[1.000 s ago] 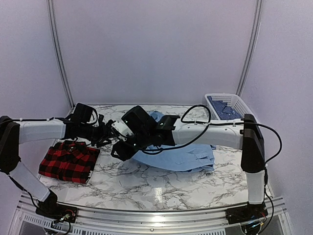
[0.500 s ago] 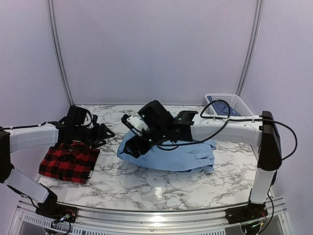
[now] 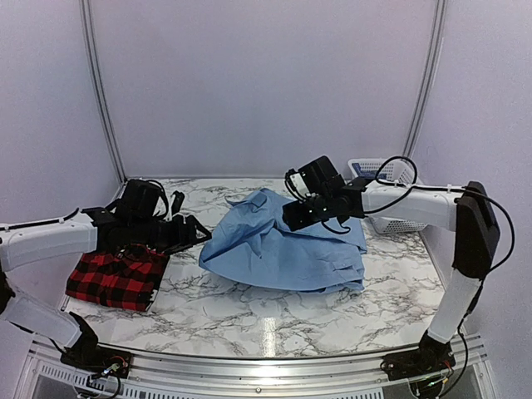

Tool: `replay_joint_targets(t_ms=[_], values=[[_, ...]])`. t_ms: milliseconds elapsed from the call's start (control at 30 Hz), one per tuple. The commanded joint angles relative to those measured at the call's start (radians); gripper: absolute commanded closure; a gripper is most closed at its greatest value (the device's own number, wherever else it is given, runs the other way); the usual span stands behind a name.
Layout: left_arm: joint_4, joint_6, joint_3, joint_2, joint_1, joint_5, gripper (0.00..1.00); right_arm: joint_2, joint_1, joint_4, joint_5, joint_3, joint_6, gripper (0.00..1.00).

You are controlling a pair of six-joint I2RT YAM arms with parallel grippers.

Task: Fold and stack the long sleeve shirts
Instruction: Flatten out the crumpled shirt at the center of the board.

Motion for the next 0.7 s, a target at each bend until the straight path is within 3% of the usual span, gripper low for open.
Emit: replay_joint_targets(t_ms=[0,133,433,567,667], values=[[-0.122,0.074,0.072,0.036,-0.081,-0.168,0.24,0.056,-0.078,0.080,0.104,-0.011,-0.044,0.29],[-0.196,0.091,0.107,0.072,-0.123,-0.255,0.28,0.131,-0.121,0.098,0.134,0.011,-0.121,0.28],[-0.211,0.060,0.113,0.134,-0.161,-0.236,0.35,0.265,-0.139,0.127,0.087,0.058,-0.220,0.21],[-0.209,0.053,0.112,0.140,-0.163,-0.228,0.43,0.303,-0.141,0.114,0.130,0.075,-0.205,0.28],[-0.207,0.044,0.108,0.145,-0.165,-0.236,0.61,0.300,-0.145,0.118,0.161,0.077,-0.182,0.39]])
